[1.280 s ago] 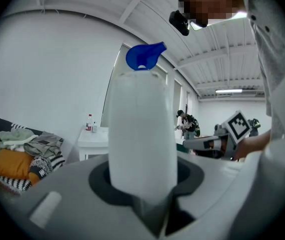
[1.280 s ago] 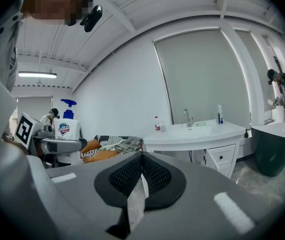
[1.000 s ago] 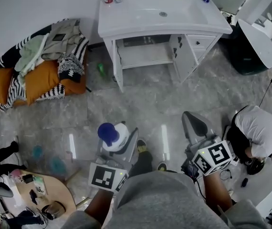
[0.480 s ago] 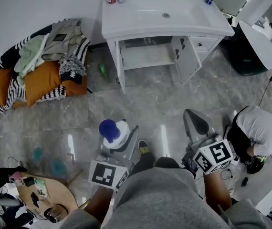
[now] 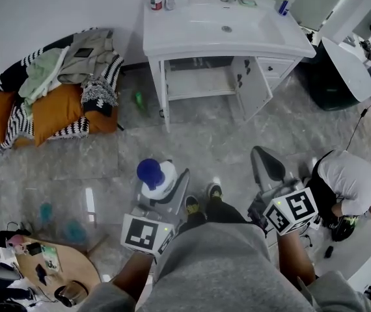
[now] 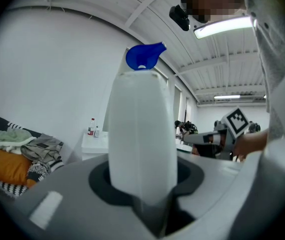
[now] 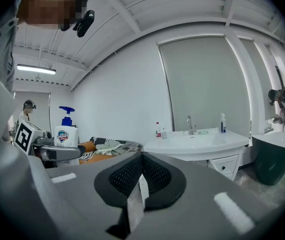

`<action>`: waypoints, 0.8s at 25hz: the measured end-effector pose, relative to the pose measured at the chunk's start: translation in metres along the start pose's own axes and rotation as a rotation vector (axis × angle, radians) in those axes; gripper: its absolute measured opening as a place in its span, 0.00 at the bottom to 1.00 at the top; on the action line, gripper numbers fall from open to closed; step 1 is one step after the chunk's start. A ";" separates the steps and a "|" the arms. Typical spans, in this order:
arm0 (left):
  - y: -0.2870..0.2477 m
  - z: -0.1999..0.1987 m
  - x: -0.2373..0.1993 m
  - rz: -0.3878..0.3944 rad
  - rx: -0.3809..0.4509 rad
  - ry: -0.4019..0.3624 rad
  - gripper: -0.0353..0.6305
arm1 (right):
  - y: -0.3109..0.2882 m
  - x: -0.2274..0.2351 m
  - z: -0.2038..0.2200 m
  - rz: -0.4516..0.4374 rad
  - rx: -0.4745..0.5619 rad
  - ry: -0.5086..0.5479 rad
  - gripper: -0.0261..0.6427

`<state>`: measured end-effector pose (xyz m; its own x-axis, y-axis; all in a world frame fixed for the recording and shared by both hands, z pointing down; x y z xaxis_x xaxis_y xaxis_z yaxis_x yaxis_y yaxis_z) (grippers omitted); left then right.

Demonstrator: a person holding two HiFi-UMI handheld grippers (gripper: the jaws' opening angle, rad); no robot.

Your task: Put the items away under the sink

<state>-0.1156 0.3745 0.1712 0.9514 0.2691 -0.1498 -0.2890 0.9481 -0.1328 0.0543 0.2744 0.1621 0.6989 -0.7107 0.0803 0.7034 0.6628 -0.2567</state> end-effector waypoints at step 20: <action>-0.003 -0.008 -0.005 0.011 0.052 -0.009 0.30 | 0.004 0.008 -0.014 0.044 0.041 0.047 0.04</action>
<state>-0.1202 0.3695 0.1645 0.9493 0.2807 -0.1418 -0.2936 0.9526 -0.0800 0.0611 0.2683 0.1477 0.7232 -0.6902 0.0241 0.6774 0.7022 -0.2192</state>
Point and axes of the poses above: the fingertips, and each gripper's own axes: y backward along the fingers, x to its right, z out of its underside, the point moved 2 cm from there along y, backward along the fingers, and after that the axes turned 5 degrees about z, right-handed, at the moved point
